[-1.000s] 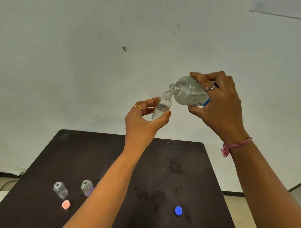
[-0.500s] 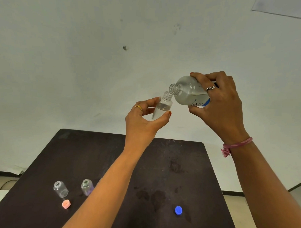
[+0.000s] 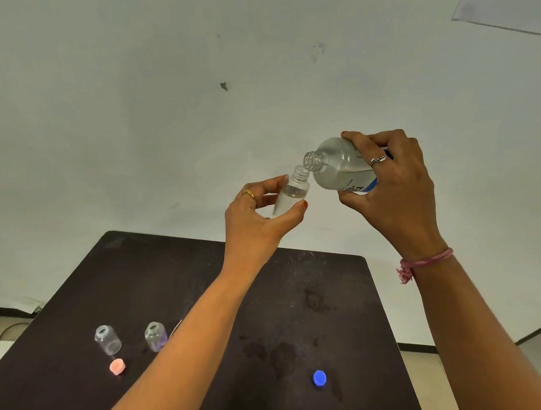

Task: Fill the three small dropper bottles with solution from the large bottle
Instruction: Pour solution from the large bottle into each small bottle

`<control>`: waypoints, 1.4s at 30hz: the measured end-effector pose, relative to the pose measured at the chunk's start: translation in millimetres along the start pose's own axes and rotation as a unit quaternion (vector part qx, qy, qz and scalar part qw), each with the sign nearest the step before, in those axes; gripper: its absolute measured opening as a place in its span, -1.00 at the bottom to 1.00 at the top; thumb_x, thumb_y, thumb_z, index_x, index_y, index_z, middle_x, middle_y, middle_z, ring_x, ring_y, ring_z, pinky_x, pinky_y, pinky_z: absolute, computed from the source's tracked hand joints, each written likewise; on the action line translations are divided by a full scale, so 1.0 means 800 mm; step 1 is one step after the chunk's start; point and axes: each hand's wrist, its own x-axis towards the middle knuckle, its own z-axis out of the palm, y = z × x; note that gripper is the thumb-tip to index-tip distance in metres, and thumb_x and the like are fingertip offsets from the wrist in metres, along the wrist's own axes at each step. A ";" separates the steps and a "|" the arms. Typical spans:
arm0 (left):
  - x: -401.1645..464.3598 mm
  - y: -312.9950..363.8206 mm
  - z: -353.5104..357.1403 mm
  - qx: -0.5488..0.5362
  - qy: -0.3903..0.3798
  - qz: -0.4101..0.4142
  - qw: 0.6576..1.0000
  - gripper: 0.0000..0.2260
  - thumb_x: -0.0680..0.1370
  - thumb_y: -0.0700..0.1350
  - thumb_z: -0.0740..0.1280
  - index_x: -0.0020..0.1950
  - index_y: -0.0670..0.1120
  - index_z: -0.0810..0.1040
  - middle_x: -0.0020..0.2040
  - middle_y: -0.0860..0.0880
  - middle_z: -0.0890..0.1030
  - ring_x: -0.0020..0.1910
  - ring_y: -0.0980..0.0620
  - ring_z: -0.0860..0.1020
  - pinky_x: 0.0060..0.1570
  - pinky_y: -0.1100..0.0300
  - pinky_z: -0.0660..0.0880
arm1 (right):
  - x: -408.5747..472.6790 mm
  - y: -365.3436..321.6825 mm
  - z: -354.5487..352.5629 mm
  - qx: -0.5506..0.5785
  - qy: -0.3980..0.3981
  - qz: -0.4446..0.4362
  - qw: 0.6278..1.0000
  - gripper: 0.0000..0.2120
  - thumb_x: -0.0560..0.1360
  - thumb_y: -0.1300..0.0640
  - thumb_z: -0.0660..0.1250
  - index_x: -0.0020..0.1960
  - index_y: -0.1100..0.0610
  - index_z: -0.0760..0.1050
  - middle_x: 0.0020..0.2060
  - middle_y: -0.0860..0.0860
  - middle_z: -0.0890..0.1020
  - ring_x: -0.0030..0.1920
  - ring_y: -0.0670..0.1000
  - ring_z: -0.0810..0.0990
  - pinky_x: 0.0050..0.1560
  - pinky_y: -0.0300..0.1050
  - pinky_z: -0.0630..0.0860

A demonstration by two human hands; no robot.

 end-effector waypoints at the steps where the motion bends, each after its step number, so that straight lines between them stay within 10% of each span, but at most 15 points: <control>1: 0.000 0.000 0.000 0.000 0.000 0.000 1.000 -0.64 0.37 -0.01 0.52 0.12 0.17 0.53 0.09 0.14 0.60 0.02 0.23 0.56 -0.24 0.63 0.39 | 0.000 0.000 0.000 -0.001 0.000 0.000 1.000 -0.30 0.23 0.15 0.57 0.33 0.07 0.45 0.06 0.14 0.51 0.05 0.07 0.39 -0.17 -0.02 0.52; 42: -0.001 0.005 0.003 -0.008 -0.003 -0.002 1.000 -0.64 0.37 -0.03 0.53 0.10 0.17 0.53 0.08 0.14 0.61 0.01 0.24 0.56 -0.24 0.62 0.38 | 0.000 0.002 0.000 -0.003 0.001 0.004 1.000 -0.30 0.24 0.12 0.58 0.34 0.07 0.44 0.07 0.13 0.51 0.06 0.08 0.41 -0.14 -0.01 0.53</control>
